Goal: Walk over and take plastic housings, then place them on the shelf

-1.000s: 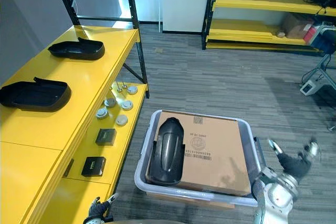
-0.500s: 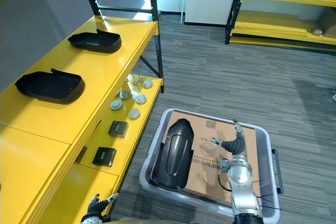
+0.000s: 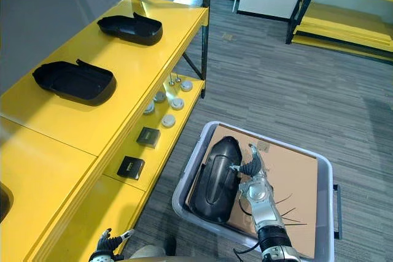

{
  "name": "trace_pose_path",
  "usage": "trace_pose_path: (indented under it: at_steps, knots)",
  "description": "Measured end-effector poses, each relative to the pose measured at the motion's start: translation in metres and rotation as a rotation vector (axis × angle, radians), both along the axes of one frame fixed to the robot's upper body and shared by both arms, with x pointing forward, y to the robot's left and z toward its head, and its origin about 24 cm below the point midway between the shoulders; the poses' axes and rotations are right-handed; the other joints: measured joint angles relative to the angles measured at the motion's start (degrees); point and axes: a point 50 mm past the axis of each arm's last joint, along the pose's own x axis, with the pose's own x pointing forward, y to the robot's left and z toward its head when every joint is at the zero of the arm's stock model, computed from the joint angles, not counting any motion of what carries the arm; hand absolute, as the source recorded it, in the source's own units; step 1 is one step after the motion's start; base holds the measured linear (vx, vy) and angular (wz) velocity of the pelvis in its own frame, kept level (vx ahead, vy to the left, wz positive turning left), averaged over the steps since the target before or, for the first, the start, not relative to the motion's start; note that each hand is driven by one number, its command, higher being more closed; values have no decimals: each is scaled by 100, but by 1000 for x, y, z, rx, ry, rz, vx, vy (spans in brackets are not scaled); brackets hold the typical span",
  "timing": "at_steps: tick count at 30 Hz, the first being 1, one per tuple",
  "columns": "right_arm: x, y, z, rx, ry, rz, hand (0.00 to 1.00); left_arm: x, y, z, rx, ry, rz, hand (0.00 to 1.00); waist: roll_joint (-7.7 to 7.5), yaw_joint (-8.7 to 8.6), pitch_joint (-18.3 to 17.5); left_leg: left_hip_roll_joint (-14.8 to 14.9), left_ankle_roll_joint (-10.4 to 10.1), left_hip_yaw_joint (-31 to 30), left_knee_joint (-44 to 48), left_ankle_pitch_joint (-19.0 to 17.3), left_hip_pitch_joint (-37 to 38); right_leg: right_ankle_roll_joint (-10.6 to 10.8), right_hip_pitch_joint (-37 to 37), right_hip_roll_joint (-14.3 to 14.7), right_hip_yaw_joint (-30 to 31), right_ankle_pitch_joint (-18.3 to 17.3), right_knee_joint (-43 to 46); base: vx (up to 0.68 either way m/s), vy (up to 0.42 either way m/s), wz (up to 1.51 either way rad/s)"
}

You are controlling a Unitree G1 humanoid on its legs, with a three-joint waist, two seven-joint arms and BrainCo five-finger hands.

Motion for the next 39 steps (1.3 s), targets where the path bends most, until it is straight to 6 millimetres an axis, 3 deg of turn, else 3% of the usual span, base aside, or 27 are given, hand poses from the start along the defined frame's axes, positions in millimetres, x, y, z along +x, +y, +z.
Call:
trace_pose_path:
  at_steps: [9,14,24,26,27,39]
  knots:
    - [-5,4,8,-13,-58,-43,0,2,-2,0,4,5,-18,0,85,-15,95,16,23,-49,-320,146,0,-15,-62,14,-92,11,-173,-98,7,0]
    - [-14,10,0,-16,-25,-35,0,2,-2,0,6,8,-24,0,93,-12,190,4,-40,-46,-658,399,60,35,-130,-17,-106,3,-226,-173,31,0]
    - [-25,9,-15,-43,63,-53,0,-5,-2,-3,3,38,-23,0,86,5,182,-38,-81,-186,-806,501,15,115,-204,-43,-228,-19,-237,-32,11,8]
    - [-28,8,-20,-51,82,-72,0,-5,-2,-3,4,38,-23,0,77,16,175,-58,6,-195,-804,565,4,113,-193,-45,-248,-20,-243,102,-18,11]
    - [-27,7,-20,-58,78,-83,100,-6,-2,-4,4,43,-22,0,77,14,174,-91,8,-201,-803,565,-3,114,-190,-35,-260,-20,-252,104,-20,5]
    - [-5,-4,-14,-67,74,-128,100,-3,-1,-3,8,37,-24,0,43,31,153,-88,7,-188,-806,563,-6,113,-149,-24,-265,-18,-326,-4,-5,1]
